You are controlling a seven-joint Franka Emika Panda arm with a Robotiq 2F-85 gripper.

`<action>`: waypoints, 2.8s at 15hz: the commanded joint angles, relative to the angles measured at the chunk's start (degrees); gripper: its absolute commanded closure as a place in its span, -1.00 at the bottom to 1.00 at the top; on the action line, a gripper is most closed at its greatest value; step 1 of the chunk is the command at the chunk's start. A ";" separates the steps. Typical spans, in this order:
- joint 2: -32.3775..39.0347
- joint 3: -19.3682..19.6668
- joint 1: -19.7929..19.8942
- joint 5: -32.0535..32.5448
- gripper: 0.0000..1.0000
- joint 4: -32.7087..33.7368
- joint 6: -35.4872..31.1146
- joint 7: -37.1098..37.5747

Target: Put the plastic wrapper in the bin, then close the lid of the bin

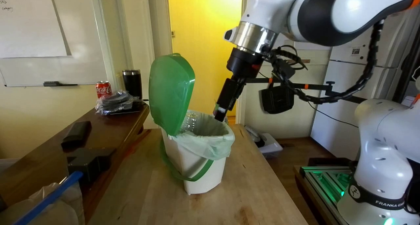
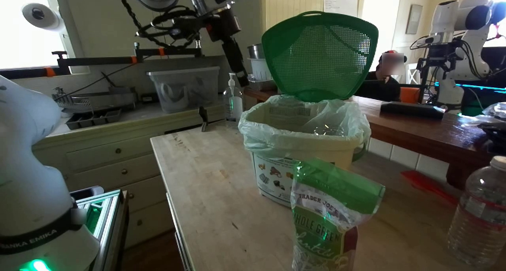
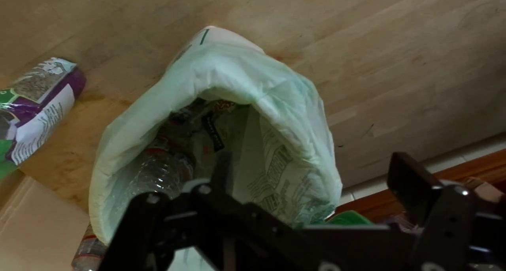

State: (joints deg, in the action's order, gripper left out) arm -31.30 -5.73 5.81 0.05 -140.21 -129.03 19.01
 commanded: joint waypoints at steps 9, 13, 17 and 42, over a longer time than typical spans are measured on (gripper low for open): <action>-6.04 -7.78 0.57 5.95 -1.00 1.07 -2.99 4.73; -4.29 -9.83 3.13 9.95 -1.00 3.87 -3.63 8.78; -2.28 -10.64 5.35 13.53 -1.00 6.64 -2.89 11.52; 4.99 -9.73 8.37 21.38 -1.00 12.07 -8.17 19.46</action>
State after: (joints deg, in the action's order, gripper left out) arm -25.86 -15.11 13.98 19.40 -128.92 -140.61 35.05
